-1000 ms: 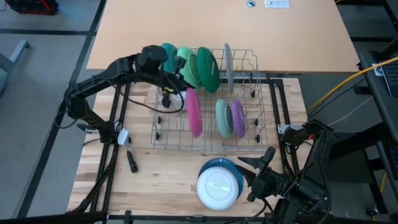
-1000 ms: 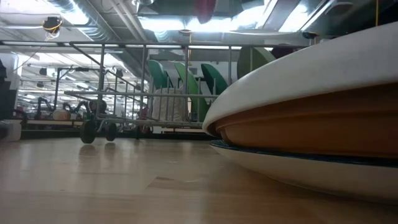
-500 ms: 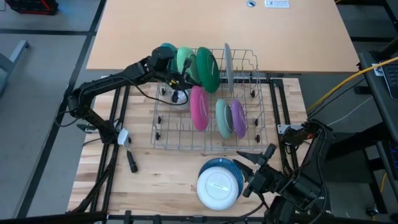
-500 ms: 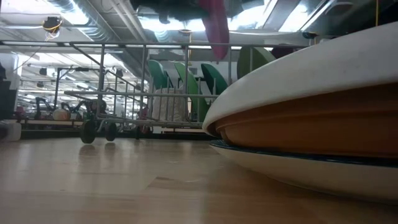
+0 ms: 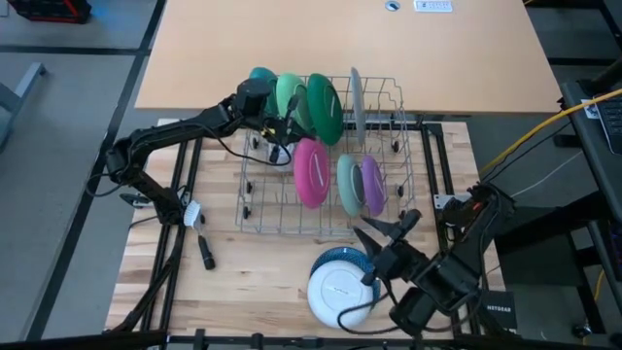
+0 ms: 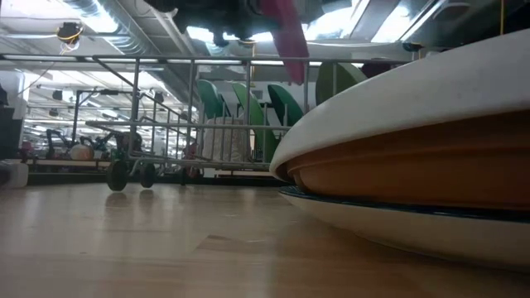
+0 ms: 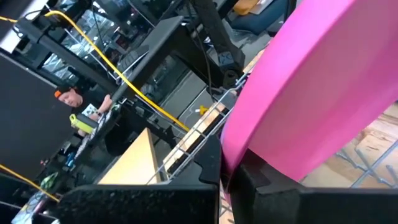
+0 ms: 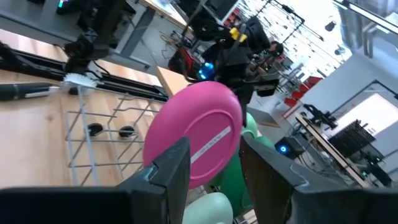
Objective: Sort dishes
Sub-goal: Put the pink plate in the dish rack
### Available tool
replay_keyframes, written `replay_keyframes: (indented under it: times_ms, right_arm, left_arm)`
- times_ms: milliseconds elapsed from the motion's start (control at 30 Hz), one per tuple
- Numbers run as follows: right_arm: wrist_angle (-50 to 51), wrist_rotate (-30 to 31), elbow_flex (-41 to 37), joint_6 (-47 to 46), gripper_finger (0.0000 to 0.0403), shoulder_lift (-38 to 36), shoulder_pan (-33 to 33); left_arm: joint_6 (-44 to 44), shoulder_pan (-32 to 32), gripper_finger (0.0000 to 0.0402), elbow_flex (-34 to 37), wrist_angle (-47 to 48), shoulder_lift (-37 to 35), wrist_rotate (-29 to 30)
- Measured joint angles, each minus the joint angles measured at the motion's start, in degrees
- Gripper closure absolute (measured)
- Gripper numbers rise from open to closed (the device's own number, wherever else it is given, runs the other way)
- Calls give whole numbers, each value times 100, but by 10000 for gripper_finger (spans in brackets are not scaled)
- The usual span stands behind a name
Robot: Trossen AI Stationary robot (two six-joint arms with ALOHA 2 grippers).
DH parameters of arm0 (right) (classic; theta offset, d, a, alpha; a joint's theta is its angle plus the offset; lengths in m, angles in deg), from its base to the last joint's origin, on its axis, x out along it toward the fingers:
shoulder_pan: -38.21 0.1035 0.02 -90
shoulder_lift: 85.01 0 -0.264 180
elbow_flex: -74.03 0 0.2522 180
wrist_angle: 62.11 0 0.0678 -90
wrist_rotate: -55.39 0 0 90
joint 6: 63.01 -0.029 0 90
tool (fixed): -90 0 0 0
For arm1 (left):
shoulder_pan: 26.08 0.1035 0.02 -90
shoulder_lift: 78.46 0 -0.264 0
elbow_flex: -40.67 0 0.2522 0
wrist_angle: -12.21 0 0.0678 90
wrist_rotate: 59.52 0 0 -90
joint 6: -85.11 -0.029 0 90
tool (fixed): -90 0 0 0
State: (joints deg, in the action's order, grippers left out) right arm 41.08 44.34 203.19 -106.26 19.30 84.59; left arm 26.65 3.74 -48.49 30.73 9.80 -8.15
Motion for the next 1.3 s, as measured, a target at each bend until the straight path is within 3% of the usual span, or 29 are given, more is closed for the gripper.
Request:
replay_keyframes:
  times_ms: [300, 633, 1300]
  right_arm:
    - [-152, -128, 1, 0, 259, 2, -157]
    - [-238, -155, 2, 5, 259, 2, -152]
    - [-328, -205, 2, 5, 259, 2, -146]
  left_arm:
    - [425, -84, 401, 533, -1191, 68, 25]
    - [361, -177, 401, 857, -1297, 77, 333]
    - [324, -272, 401, 855, -1395, 594, 836]
